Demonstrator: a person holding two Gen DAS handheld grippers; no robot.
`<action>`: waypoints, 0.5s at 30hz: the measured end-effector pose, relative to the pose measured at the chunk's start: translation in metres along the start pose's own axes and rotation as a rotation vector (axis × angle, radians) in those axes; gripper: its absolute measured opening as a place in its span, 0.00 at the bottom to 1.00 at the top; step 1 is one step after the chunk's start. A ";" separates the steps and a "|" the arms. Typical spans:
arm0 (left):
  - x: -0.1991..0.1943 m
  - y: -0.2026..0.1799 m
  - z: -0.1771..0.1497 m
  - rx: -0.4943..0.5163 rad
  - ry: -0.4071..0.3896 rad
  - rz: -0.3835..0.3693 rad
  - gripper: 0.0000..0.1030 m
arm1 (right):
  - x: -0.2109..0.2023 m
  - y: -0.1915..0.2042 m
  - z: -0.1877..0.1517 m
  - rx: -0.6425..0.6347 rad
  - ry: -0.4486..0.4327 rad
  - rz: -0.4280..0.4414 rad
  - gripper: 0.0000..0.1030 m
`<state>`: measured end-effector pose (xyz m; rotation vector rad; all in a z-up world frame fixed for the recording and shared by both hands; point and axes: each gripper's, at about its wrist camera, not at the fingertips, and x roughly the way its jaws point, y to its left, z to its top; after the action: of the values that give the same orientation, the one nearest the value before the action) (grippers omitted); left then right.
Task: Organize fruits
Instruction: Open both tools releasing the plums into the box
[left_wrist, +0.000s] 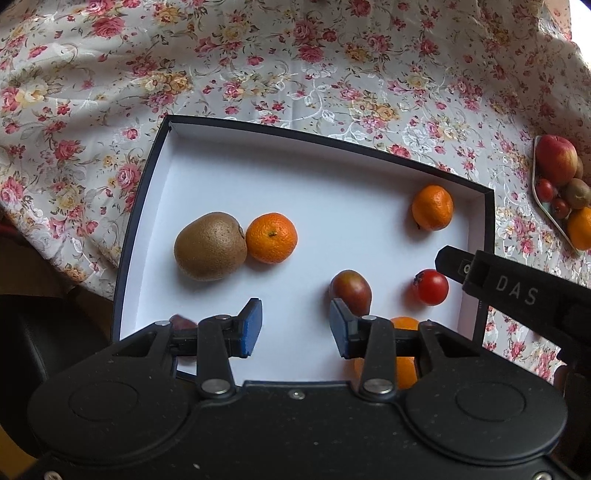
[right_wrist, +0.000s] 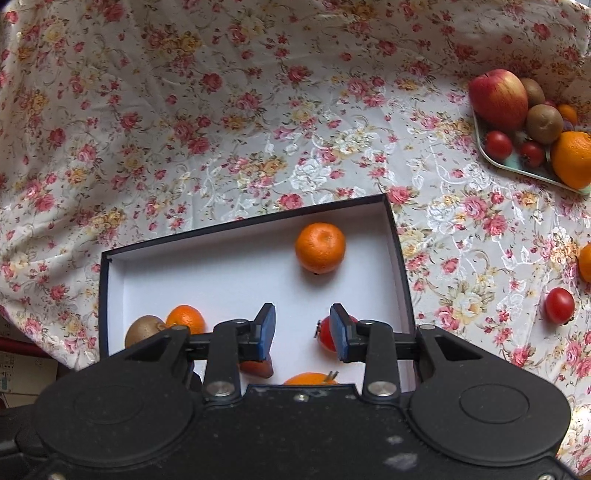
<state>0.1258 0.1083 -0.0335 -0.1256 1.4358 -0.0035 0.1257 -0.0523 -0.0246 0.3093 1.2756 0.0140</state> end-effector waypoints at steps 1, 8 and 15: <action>0.000 -0.001 0.000 0.002 0.003 0.000 0.47 | 0.000 -0.001 0.000 0.002 0.004 -0.005 0.35; -0.001 -0.014 -0.001 0.017 0.004 0.001 0.47 | 0.004 -0.015 0.001 0.030 0.070 -0.034 0.35; -0.004 -0.036 -0.003 0.050 -0.001 0.000 0.47 | 0.008 -0.046 -0.001 0.122 0.133 -0.054 0.35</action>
<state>0.1253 0.0730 -0.0268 -0.0849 1.4335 -0.0391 0.1193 -0.0948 -0.0435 0.3841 1.4198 -0.0911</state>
